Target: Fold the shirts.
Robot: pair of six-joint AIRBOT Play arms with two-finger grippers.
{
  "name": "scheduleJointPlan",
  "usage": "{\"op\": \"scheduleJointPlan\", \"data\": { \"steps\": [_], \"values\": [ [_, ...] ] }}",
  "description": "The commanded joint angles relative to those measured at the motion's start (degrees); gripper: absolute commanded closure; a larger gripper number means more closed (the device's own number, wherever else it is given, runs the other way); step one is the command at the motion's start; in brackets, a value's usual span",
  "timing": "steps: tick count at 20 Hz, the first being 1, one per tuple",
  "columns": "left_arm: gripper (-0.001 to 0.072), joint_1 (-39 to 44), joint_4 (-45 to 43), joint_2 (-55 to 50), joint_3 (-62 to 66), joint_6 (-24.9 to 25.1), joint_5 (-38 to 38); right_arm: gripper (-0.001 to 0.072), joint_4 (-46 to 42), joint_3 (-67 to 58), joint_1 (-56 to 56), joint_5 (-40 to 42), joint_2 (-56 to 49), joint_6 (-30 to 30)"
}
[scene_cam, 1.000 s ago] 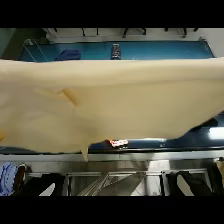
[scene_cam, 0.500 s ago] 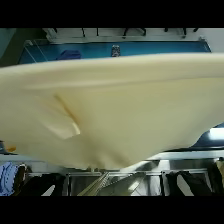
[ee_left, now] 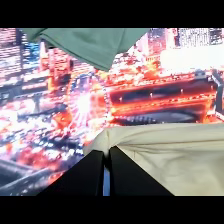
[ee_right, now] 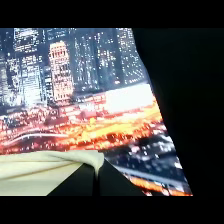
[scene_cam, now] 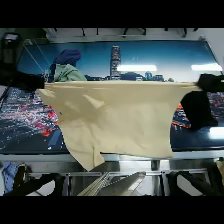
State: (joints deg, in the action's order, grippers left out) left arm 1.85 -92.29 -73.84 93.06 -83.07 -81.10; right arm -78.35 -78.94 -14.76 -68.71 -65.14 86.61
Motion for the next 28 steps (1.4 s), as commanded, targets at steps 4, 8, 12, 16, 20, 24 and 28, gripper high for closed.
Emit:
{"op": "scheduleJointPlan", "data": {
  "steps": [4,8,12,16,20,24,28],
  "values": [
    [0.0691,-3.2,16.6,-25.7,11.9,8.3,3.1,0.0693,29.2,4.3,0.5,25.2,-20.3,-15.9],
    [0.0691,-0.8,12.3,-29.0,15.3,8.0,2.1,0.0692,31.0,4.3,1.0,27.3,-22.6,-18.3],
    [0.0691,-0.4,12.3,-29.0,10.5,8.0,-0.9,0.0693,29.1,4.3,0.2,20.0,-22.6,-17.5],
    [0.0691,-1.5,12.3,-29.0,3.7,6.8,-1.9,0.0693,15.1,4.4,-0.5,10.3,-22.6,-6.4],
    [0.0691,-1.9,12.4,-29.0,0.7,6.5,-1.7,0.0693,10.8,6.1,-0.4,3.2,-22.6,-5.8],
    [0.0691,-1.4,12.3,-29.0,0.8,6.4,-1.4,0.0692,11.1,10.2,-0.3,3.5,-23.5,-3.8],
    [0.0691,-2.2,9.5,-29.0,0.8,0.9,-2.1,0.0692,12.7,10.2,-0.3,4.0,-23.9,-3.9]
  ]
}}
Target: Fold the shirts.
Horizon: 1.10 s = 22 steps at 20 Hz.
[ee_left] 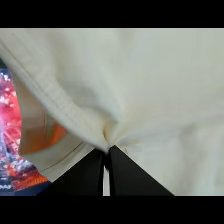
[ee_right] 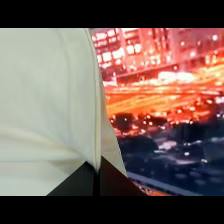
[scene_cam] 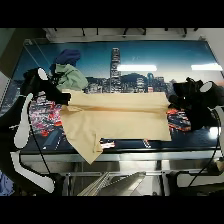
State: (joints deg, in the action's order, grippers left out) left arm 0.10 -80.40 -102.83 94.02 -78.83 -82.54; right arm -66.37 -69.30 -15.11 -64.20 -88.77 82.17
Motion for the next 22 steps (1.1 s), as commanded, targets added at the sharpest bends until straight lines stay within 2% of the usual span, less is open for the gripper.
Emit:
{"op": "scheduleJointPlan", "data": {
  "steps": [1,2,3,4,5,6,7,8,10,12,14,17,20,22],
  "values": [
    [0.0691,-0.7,-2.6,0.0,-0.1,-3.5,-1.1,0.0692,1.1,0.6,0.0,-0.6,-0.3,0.6],
    [0.0691,-1.1,-2.4,0.0,-0.1,-3.5,-1.4,0.0690,1.5,0.6,0.0,-0.6,-0.3,0.6],
    [0.0691,-1.1,-2.3,0.0,-0.1,-3.5,-1.6,0.0657,1.7,0.5,0.0,-0.6,-0.3,0.6],
    [0.0691,-1.0,-2.2,0.0,-0.1,-3.5,-1.9,0.0410,2.0,0.5,-0.1,-1.1,-0.2,0.6],
    [0.0687,-1.0,-1.8,0.0,-0.1,-3.5,-2.5,0.0047,2.1,0.3,-0.2,-2.4,-0.1,0.5],
    [0.0457,-0.9,-1.9,0.2,-0.1,-3.6,-3.3,0.0000,2.1,-0.2,-0.3,-4.9,0.0,-0.7],
    [0.0115,-0.9,-2.0,0.5,-0.1,-4.4,-4.5,0.0000,2.1,-0.9,-0.5,-8.7,0.0,-2.1],
    [0.0043,-0.9,-2.1,1.2,-0.2,-5.8,-6.1,0.0000,2.1,-1.3,-1.0,-12.8,0.3,-3.5],
    [0.0042,-1.6,-2.0,4.4,-0.6,-6.8,-9.2,0.0000,2.1,-0.2,-1.9,-17.8,1.7,-5.8],
    [0.0042,-1.8,-2.0,11.1,-6.2,-7.2,-9.0,0.0000,2.5,2.9,-2.8,-18.0,4.1,-6.6],
    [0.0042,-1.9,-1.5,19.4,-16.9,-7.4,-9.7,0.0000,4.8,7.6,-4.0,-17.0,7.1,-7.4],
    [0.0042,-1.9,5.3,30.8,-36.2,-7.3,-11.7,0.0000,7.1,12.2,-4.6,-16.0,10.7,-8.8],
    [0.0042,-1.9,8.0,38.4,-53.1,-7.4,-6.7,0.0000,10.3,13.0,-4.6,-14.6,12.9,-9.0],
    [0.0042,-2.7,10.2,39.9,-59.8,-7.3,-3.1,0.0001,13.4,13.0,-4.6,-13.5,14.0,-9.9]
  ]
}}
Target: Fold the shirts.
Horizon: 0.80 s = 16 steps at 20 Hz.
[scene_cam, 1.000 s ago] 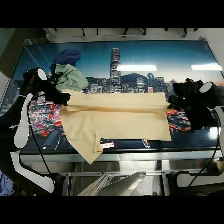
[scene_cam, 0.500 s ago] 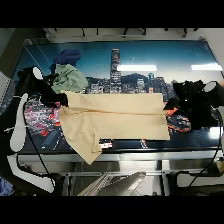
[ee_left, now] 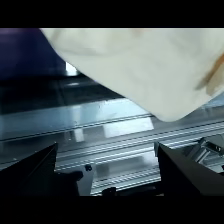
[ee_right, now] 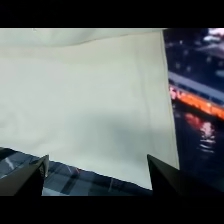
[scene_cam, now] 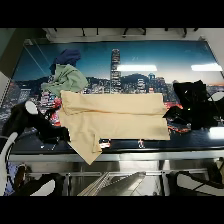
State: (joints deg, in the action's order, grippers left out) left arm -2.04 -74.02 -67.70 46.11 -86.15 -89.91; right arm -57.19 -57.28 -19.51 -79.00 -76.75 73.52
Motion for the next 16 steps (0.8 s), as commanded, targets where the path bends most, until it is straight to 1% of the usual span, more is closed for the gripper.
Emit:
{"op": "scheduleJointPlan", "data": {
  "steps": [1,5,7,12,13,14,15,16],
  "values": [
    [0.0042,-1.3,5.3,4.9,-13.9,0.2,6.7,0.0001,5.9,1.0,-0.2,1.6,2.3,-1.9],
    [0.0043,-3.5,12.3,4.8,-19.5,1.7,18.1,0.0001,9.6,1.0,-0.2,1.6,2.6,-2.4],
    [0.0043,-3.5,14.0,4.8,-21.0,2.0,21.5,0.0001,9.7,1.0,-0.2,1.6,2.8,-3.2],
    [0.0044,-3.5,21.9,4.8,-24.9,2.7,27.5,0.0001,9.7,1.0,-0.2,1.6,2.9,-3.3],
    [0.0126,-3.5,23.2,4.9,-25.5,3.0,28.2,0.0001,9.7,1.0,-0.2,1.6,2.9,-3.3],
    [0.0318,-3.5,24.3,4.9,-26.0,3.6,28.9,0.0001,9.7,1.0,-0.2,1.6,2.9,-3.3],
    [0.0432,-3.5,25.2,4.9,-26.3,3.9,29.9,0.0001,9.7,1.0,-0.2,1.6,2.9,-3.3],
    [0.0495,-3.5,26.2,4.8,-26.3,4.4,30.6,0.0001,9.7,1.0,-0.2,1.6,2.9,-3.3]
  ]
}}
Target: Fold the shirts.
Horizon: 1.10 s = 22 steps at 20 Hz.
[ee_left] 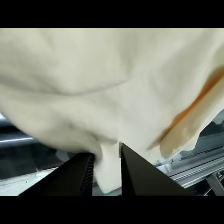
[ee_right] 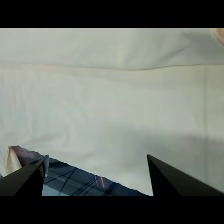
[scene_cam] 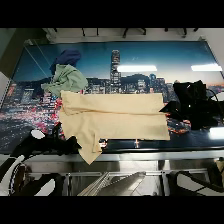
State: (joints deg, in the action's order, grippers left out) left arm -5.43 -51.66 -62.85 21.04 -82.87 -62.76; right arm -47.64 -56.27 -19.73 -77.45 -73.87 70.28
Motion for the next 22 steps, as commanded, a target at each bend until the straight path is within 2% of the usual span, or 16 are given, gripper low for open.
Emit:
{"op": "scheduleJointPlan", "data": {
  "steps": [1,2,4,6,9,12,18,19,20,22],
  "values": [
    [0.0654,-0.1,3.6,0.0,-0.8,1.7,3.3,0.0001,0.2,0.0,0.0,0.1,0.0,-0.1],
    [0.0691,-0.1,3.1,0.0,0.1,2.4,2.1,0.0001,0.1,0.0,0.0,0.0,0.0,0.0],
    [0.0691,-1.3,2.2,0.1,3.2,2.6,-3.0,0.0001,-0.2,0.0,-0.1,-0.5,0.0,-0.1],
    [0.0690,-2.1,-3.0,2.5,7.6,2.8,-10.1,0.0001,-1.8,0.0,-0.5,-0.7,0.0,-0.1],
    [0.0690,-2.2,-13.7,10.6,11.2,-0.6,-19.0,0.0001,-4.5,0.0,-2.9,-2.1,-0.2,-0.2],
    [0.0690,-2.2,-16.2,18.6,11.3,-1.3,-25.2,0.0001,-4.6,0.2,-5.7,-2.1,-2.2,-1.4],
    [0.0690,-2.2,-16.2,26.3,11.3,-3.8,-25.8,0.0003,-5.6,9.7,-9.6,-1.2,-7.1,-5.7],
    [0.0691,-2.2,-16.3,26.3,11.3,-3.8,-25.8,0.0026,-5.8,11.6,-10.3,-1.0,-7.2,-6.7],
    [0.0690,-2.2,-16.3,25.7,11.3,-3.8,-25.8,0.0097,-6.1,13.5,-10.9,-1.0,-7.1,-7.7],
    [0.0691,-2.2,-16.2,23.0,11.3,-3.8,-26.1,0.0116,-7.1,16.8,-12.2,-0.8,-7.2,-9.2]
  ]
}}
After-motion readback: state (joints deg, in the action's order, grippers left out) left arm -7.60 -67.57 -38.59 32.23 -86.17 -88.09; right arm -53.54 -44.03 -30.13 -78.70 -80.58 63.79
